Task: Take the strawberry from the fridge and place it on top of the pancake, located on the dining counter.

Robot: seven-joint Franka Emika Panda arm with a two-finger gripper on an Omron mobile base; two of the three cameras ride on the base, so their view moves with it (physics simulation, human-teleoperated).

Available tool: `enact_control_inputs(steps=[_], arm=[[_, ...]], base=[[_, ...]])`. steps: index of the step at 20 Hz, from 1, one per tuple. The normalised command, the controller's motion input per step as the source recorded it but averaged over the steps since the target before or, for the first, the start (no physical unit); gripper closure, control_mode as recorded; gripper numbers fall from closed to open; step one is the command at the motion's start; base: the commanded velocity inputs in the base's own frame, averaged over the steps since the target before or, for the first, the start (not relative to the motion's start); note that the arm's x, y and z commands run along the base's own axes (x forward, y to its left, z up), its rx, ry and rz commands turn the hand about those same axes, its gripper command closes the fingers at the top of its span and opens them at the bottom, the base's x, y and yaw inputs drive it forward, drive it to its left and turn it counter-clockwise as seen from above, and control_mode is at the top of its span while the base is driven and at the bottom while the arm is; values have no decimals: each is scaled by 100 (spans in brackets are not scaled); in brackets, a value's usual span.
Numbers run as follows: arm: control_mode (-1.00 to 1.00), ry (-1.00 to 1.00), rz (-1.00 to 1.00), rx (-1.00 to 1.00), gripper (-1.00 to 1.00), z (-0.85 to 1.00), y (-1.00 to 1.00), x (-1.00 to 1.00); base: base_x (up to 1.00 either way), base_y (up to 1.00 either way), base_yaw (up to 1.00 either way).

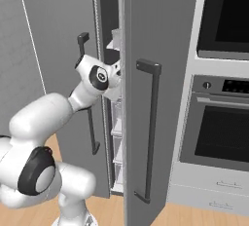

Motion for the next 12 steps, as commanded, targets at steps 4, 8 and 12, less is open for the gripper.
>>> enact_control_inputs(steps=[4,8,12], arm=[[-100,-5,-10,0,-100,0,-100,-59],[-100,-11,-9,0,-100,0,-100,-60],[-100,-1,-8,0,-100,0,-100,-7]], base=[[0,0,0],[0,0,0],[0,0,0]])
